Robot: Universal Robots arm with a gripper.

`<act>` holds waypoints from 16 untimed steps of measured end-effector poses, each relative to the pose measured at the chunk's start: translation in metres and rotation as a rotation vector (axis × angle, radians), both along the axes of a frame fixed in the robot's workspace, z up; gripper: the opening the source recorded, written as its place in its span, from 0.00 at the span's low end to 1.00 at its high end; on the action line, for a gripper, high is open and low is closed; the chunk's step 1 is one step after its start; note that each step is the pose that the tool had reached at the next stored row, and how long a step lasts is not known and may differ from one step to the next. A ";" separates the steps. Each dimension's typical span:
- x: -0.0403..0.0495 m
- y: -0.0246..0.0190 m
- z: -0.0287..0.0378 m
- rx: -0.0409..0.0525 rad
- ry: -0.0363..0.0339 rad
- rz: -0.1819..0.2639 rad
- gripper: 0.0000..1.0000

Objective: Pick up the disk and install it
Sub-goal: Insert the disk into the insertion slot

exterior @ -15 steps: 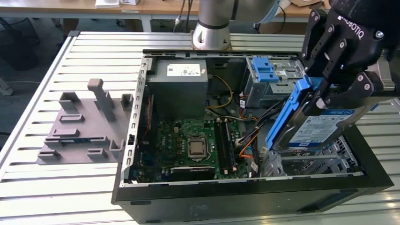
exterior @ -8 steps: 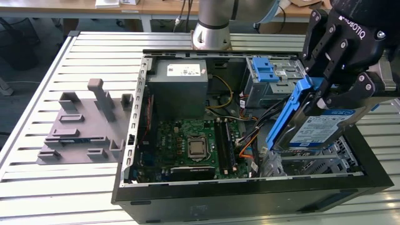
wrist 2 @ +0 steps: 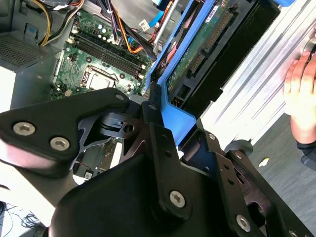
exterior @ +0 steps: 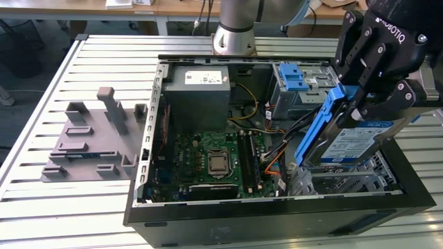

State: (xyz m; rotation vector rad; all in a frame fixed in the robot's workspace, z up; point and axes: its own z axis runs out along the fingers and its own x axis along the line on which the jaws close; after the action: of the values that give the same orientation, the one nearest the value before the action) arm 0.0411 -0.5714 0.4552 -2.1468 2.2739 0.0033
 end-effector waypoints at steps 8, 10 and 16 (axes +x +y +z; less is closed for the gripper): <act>0.0064 -0.0013 0.0000 0.0000 0.0000 0.000 0.37; 0.0079 -0.0014 -0.0002 0.0002 -0.0001 0.000 0.37; 0.0116 -0.0013 -0.0010 0.0007 0.0000 0.000 0.37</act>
State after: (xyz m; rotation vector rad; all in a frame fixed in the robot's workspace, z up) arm 0.0526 -0.5727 0.4541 -2.1464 2.2737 0.0041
